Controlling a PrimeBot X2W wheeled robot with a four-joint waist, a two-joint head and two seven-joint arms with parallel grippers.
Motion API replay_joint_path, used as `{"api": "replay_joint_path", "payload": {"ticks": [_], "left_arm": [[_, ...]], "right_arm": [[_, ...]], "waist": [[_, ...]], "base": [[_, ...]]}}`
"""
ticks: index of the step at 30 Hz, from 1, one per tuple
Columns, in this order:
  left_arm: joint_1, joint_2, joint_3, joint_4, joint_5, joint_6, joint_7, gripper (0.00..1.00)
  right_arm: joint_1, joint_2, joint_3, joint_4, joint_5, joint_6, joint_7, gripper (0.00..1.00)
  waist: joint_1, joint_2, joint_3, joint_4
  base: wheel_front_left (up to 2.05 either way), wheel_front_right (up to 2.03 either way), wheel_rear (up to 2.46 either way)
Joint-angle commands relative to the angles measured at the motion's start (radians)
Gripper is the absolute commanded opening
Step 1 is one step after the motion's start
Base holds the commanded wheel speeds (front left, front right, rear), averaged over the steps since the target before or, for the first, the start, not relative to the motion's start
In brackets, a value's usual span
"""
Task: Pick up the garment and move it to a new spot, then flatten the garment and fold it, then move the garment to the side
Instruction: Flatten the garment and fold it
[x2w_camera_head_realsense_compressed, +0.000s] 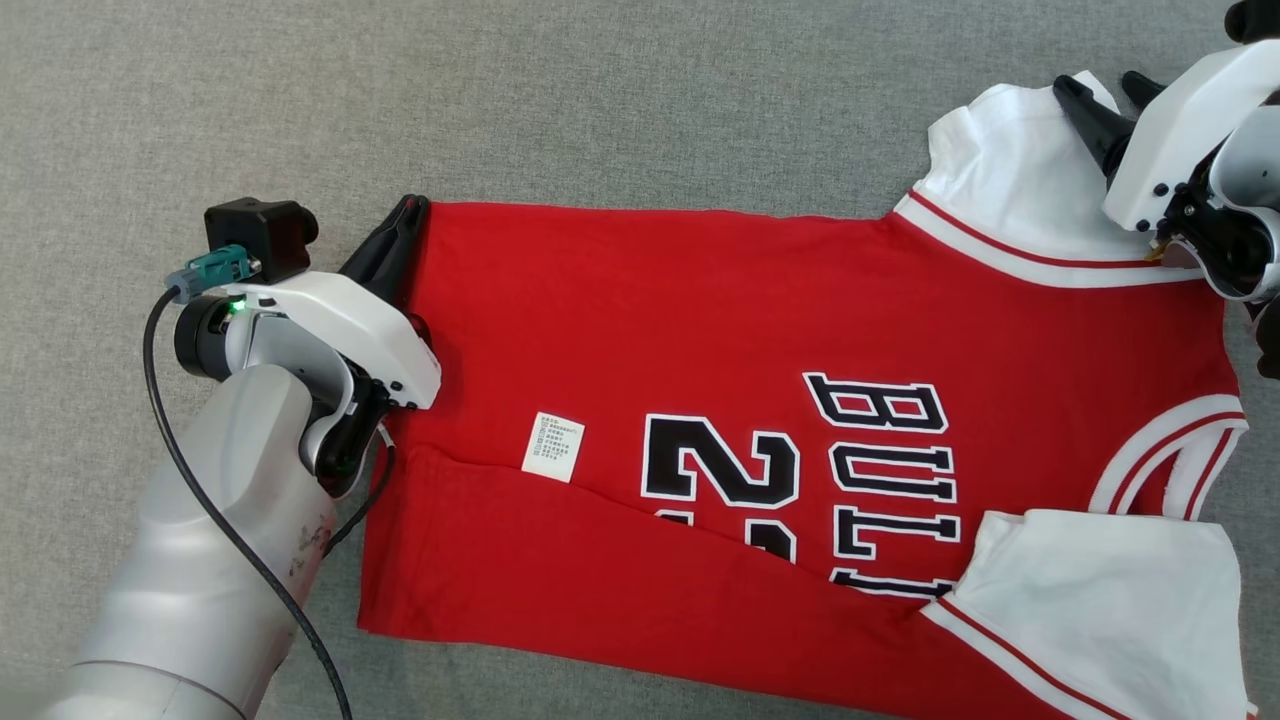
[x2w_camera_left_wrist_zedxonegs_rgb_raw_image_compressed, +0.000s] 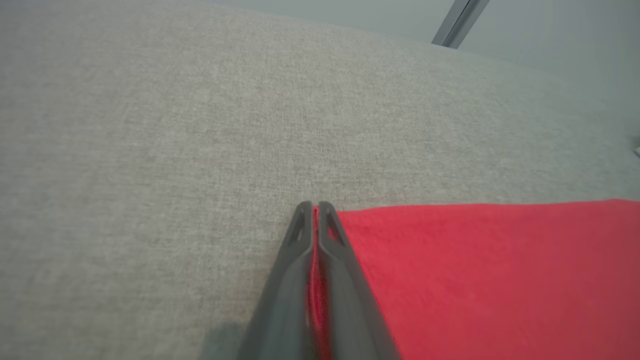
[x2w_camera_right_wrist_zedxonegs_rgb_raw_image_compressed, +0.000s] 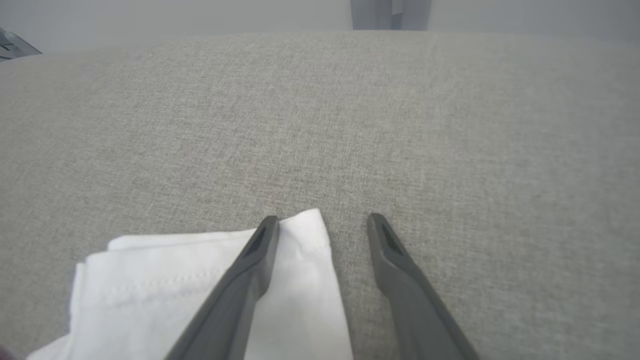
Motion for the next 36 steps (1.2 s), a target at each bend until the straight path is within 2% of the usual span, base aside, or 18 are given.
{"api": "replay_joint_path", "payload": {"ticks": [1, 11, 21, 29, 36], "left_arm": [[-0.003, 0.005, -0.011, 0.020, -0.007, 0.001, 0.003, 0.00], [-0.015, 0.012, -0.043, 0.045, -0.039, 0.001, -0.021, 0.00], [-0.022, 0.025, -0.060, 0.056, -0.058, 0.001, -0.081, 0.00], [-0.014, 0.037, -0.064, 0.055, -0.032, 0.001, -0.120, 0.00], [0.051, 0.077, -0.041, 0.021, 0.014, 0.006, -0.127, 0.00]], "right_arm": [[0.008, 0.006, 0.015, 0.001, 0.011, 0.003, 0.014, 0.00], [0.005, -0.006, 0.057, -0.002, 0.040, 0.002, -0.008, 0.00], [0.030, -0.023, 0.081, -0.042, 0.080, 0.002, -0.115, 0.00], [0.071, -0.049, 0.112, -0.110, 0.109, 0.002, -0.203, 0.00], [0.124, -0.087, 0.166, -0.215, 0.136, 0.002, -0.252, 0.00]], "waist": [[0.0000, 0.0000, 0.002, 0.001], [0.0000, 0.0000, -0.003, -0.001], [0.0000, 0.0000, -0.048, -0.029], [0.0000, 0.0000, -0.095, -0.054], [0.0000, 0.0000, -0.158, -0.082]], "base": [[0.00, 0.00, 0.00], [0.00, 0.00, 0.00], [0.00, 0.00, 0.00], [0.00, 0.00, 0.00], [0.00, 0.00, 0.00]]}}
